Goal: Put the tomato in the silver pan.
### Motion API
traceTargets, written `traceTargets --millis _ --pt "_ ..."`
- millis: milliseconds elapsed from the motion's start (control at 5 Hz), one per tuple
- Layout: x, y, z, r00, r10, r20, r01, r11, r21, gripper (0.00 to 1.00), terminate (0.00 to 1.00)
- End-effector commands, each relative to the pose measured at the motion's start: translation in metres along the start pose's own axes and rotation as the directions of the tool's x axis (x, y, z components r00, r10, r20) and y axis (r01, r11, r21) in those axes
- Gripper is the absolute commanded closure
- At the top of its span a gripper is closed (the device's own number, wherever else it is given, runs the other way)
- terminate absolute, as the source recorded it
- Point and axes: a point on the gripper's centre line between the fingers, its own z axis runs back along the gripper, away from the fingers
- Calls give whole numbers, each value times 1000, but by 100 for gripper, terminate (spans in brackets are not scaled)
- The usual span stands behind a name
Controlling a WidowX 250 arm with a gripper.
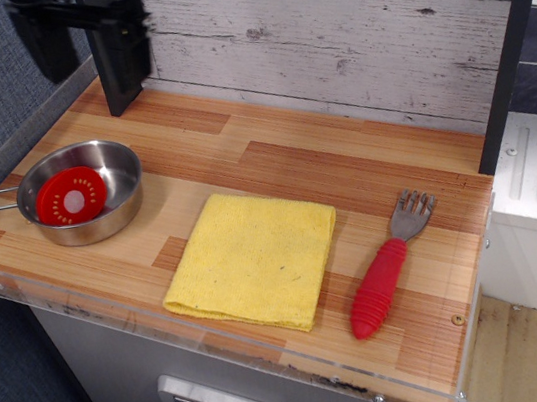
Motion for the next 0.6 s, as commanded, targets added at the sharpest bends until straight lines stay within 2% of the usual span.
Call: traceTargets --millis 0,200,400 --pt "5 -20 19 997 -67 35 66 998 8 0 0" --pt "5 -20 19 997 -67 35 66 998 8 0 0" --pt "5 -20 19 997 -67 35 66 998 8 0 100"
